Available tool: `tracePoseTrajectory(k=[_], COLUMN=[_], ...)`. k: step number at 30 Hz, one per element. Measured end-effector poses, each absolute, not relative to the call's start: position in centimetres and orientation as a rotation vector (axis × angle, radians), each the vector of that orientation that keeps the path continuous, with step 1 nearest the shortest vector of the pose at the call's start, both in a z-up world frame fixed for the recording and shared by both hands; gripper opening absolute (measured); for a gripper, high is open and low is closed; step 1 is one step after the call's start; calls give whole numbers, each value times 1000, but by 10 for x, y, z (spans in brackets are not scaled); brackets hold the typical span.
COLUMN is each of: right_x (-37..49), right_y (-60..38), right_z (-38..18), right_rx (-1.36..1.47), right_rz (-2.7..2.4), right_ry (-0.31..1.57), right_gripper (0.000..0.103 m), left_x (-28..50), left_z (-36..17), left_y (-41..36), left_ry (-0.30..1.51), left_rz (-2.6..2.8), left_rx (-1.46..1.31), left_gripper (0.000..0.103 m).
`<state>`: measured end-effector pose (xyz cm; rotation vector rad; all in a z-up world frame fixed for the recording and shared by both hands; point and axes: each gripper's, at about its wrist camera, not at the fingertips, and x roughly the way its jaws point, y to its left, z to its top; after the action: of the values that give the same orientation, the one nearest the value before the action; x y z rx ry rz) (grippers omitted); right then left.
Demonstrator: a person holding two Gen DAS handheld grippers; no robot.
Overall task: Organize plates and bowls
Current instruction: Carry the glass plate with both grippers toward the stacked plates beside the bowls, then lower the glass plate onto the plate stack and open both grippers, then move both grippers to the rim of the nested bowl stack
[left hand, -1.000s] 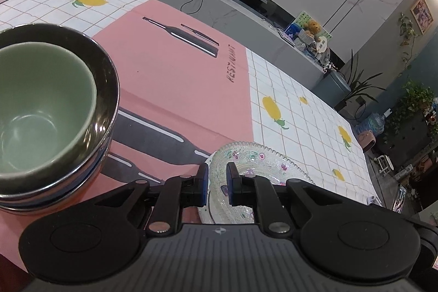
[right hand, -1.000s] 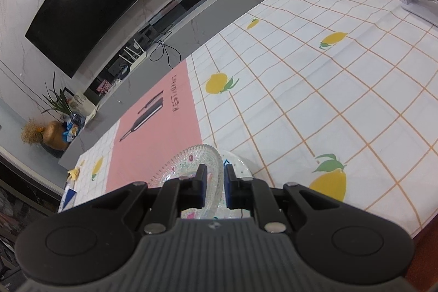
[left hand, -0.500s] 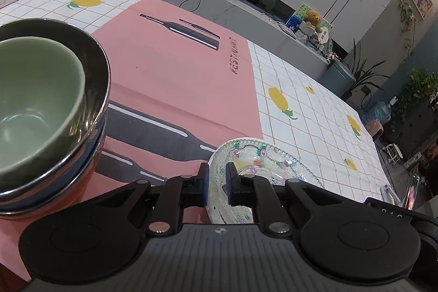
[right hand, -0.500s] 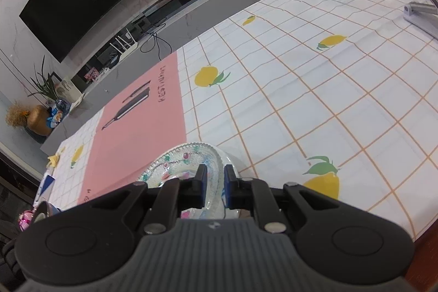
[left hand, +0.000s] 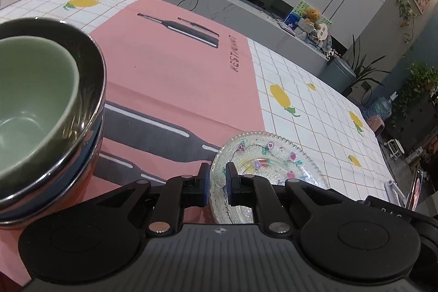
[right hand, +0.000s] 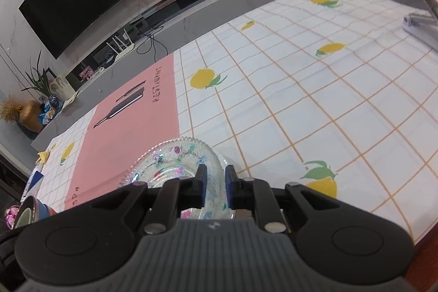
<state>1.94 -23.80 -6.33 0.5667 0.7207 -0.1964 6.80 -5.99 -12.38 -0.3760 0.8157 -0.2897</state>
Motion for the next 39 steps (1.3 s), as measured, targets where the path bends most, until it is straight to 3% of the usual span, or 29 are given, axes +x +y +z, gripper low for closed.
tracePoseTrajectory(k=[9,11,12,14,17,24,29,32,36,39], right_x=[15,13,12,9,9,9,7,5,2,-1], right_y=[-244,-246,-247,-247,-247,-246,-240,-231,-219,-209], right_z=[-61,-63,-63,-64,-65,-65,-54,-43,-29,-21], right_rx=[564,572,577,594,609,600,533,466,395,355], right_rz=[-218,-224,-226,-215,-202,-202,-208,-204,-186,-157], right_ry=[716,727,729,726,730,733,711,694,675,672], right_gripper=[31,32,31,18,9,8,14,36,47,53], left_x=[61,59,60,61,62,61,49,42,32,24], left_z=[-118,-115,-115,-116,-116,-116,-98,-86,-69,-56], left_y=[-63,-63,-63,-65,-66,-66,-74,-77,-78,-76], left_ry=[770,759,757,769,776,785,713,709,689,666], left_rz=[-264,-258,-260,-269,-272,-262,-287,-304,-310,-324], left_rx=[-313,-310,-310,-309,-305,-292,-196,-158,-93,-59], left_gripper=[14,10,7,3,3,3,8,15,17,26])
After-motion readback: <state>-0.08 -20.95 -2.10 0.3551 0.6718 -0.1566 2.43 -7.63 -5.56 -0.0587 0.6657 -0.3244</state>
